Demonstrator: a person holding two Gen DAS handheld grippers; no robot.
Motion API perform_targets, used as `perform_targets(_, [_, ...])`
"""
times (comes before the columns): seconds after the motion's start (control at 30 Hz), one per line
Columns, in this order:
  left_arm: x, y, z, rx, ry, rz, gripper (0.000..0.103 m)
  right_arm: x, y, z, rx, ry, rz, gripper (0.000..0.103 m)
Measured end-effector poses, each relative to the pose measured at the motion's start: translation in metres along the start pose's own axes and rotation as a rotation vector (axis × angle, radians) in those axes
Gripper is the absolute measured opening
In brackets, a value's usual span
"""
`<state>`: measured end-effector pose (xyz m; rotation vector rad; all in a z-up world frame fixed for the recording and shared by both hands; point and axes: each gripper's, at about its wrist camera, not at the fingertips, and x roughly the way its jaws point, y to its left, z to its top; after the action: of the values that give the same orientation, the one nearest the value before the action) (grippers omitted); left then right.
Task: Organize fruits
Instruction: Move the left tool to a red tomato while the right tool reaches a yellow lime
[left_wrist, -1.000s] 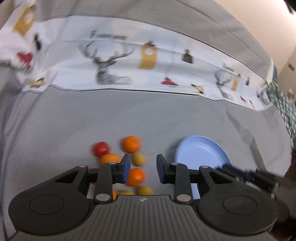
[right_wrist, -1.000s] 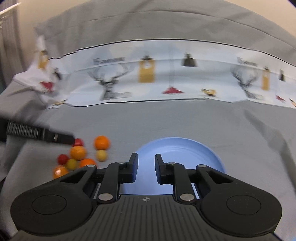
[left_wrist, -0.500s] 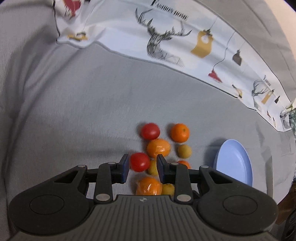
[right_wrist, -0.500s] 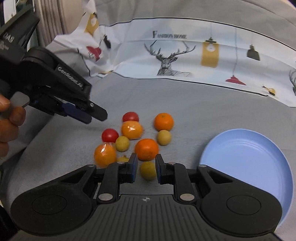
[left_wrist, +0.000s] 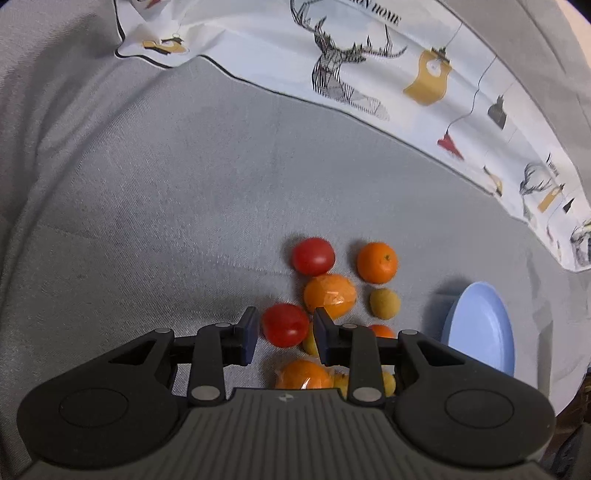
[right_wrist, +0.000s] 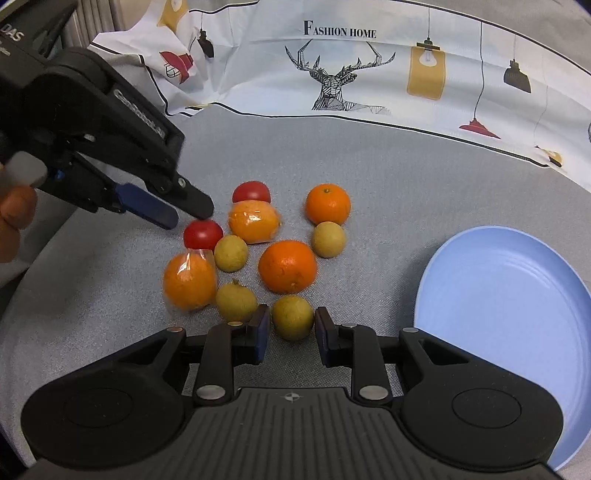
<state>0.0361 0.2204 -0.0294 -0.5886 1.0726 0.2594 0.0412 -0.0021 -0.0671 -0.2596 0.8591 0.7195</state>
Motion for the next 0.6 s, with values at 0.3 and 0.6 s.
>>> perform_targets(0.3, [0.01, -0.003, -0.005, 0.009, 0.022, 0.021, 0.035, 0.002, 0.003, 0.003, -0.009, 0.008, -0.001, 0.027])
perform_targets(0.6, [0.004, -0.008, -0.006, 0.036, -0.005, 0.027, 0.03, -0.01, 0.005, 0.005, -0.022, -0.018, -0.002, 0.027])
